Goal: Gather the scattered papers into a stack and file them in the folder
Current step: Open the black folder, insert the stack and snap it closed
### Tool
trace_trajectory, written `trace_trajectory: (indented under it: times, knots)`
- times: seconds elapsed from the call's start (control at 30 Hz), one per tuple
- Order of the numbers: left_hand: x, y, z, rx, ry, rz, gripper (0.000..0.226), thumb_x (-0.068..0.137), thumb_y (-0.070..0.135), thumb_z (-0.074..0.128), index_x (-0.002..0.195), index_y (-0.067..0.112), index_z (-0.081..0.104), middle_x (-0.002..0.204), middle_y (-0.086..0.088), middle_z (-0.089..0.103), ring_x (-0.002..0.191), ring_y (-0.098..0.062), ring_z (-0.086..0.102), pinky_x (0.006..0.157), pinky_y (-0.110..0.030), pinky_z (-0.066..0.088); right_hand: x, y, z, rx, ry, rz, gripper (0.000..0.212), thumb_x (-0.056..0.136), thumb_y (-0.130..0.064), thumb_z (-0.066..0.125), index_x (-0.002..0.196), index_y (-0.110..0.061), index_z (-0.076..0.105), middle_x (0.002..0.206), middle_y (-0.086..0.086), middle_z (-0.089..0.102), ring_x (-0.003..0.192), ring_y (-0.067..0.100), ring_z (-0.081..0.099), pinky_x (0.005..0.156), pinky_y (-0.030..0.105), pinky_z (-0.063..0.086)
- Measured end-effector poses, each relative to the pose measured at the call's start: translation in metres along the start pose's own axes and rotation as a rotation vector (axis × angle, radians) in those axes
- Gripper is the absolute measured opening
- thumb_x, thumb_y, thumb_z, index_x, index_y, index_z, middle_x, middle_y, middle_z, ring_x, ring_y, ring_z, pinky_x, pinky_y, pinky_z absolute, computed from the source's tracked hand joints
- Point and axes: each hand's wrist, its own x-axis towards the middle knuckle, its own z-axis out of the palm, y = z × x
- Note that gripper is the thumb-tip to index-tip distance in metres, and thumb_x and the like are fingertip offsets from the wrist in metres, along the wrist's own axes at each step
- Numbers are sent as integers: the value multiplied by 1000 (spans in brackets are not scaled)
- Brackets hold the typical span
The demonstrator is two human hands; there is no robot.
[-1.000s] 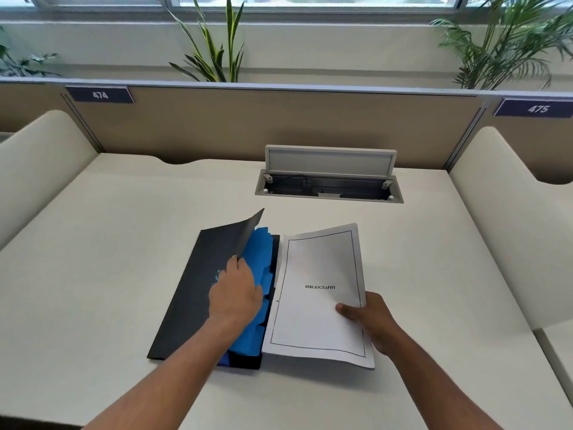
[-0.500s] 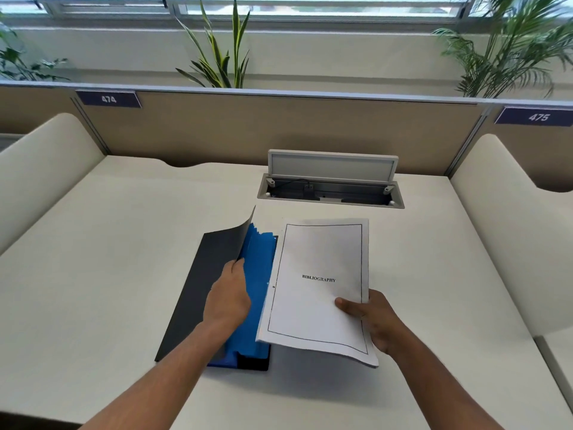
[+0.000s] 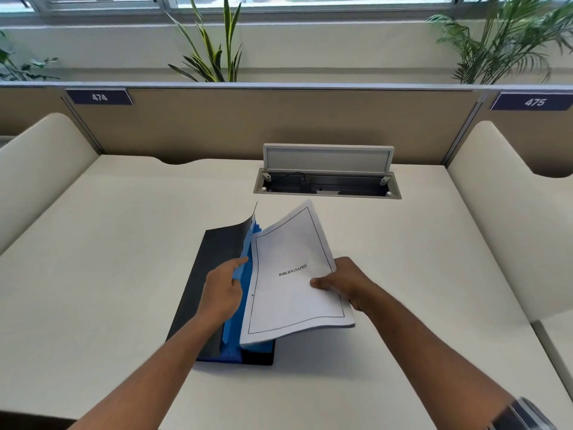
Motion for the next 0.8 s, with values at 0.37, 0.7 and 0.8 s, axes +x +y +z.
trace_trajectory:
  times: [0.37,0.7,0.8]
  knots:
    - [4,8,-11,-52,34,-25,63,91,-11,44,146,19,46,93,-1,66,39,-3,44,45,-12,41,2,-18,60,-189,172,-143,35,78,-17,80,111,-10,71,108,7,73,99,28,71,88,42,61]
    - [-9,36,2,-34,-24,19,60,92,-10,46,148,14,43,129,-20,62,112,-41,59,97,-43,52,5,-2,117,-137,188,-153,41,83,-24,80,118,-12,64,115,5,70,105,26,68,87,36,60]
    - [-11,40,8,-36,-35,41,60,93,-9,47,148,15,43,141,-12,56,117,-42,57,101,-48,50,11,0,125,-108,212,-112,39,82,-25,83,113,-12,62,106,2,66,102,24,66,88,38,60]
